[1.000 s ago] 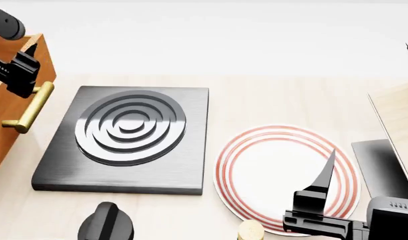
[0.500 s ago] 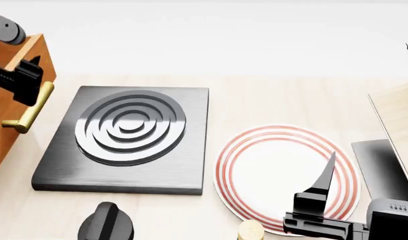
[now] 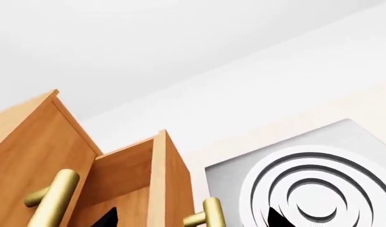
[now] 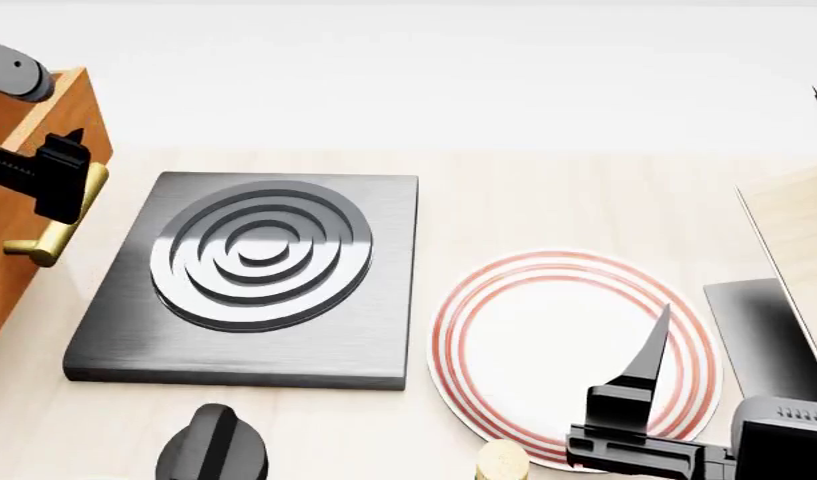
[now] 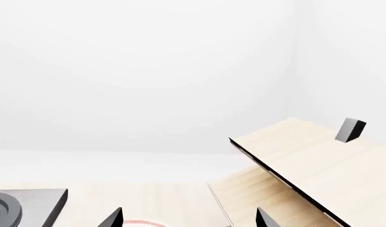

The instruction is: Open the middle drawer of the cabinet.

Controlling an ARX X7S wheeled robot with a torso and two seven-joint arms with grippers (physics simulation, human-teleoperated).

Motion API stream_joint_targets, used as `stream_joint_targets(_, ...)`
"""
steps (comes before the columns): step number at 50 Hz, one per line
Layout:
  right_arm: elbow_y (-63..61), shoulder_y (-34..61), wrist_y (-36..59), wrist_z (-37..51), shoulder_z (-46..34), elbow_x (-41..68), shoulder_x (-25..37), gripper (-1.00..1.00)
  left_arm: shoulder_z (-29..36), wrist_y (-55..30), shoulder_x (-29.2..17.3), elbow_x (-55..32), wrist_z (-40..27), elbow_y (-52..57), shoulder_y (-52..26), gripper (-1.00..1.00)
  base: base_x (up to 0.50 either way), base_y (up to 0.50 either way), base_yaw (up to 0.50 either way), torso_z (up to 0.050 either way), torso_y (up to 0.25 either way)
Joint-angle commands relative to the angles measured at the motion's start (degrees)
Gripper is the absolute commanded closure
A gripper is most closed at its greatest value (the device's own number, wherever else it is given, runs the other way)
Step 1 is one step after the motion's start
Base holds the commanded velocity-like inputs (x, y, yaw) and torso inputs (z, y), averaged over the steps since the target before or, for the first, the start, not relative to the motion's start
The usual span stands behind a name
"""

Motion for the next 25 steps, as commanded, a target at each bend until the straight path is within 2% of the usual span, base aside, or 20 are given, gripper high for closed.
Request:
stream_joint_targets(1, 0.4, 0.1, -0.3, 0.0, -0.2, 0.1, 0.1, -1.00, -0.5, 1.1, 1.2, -0.1, 0.3, -2.8, 0.5, -1.00, 0.00, 0.00, 0.00, 0.000, 0.000)
stream_joint_targets(25, 0.7, -0.2, -0.8, 0.2, -0.4, 0.4, 0.4, -1.00, -1.4, 3.3, 2.9, 0.4, 1.4, -8.8, 0.4, -1.00, 0.00, 0.00, 0.00, 0.000, 0.000)
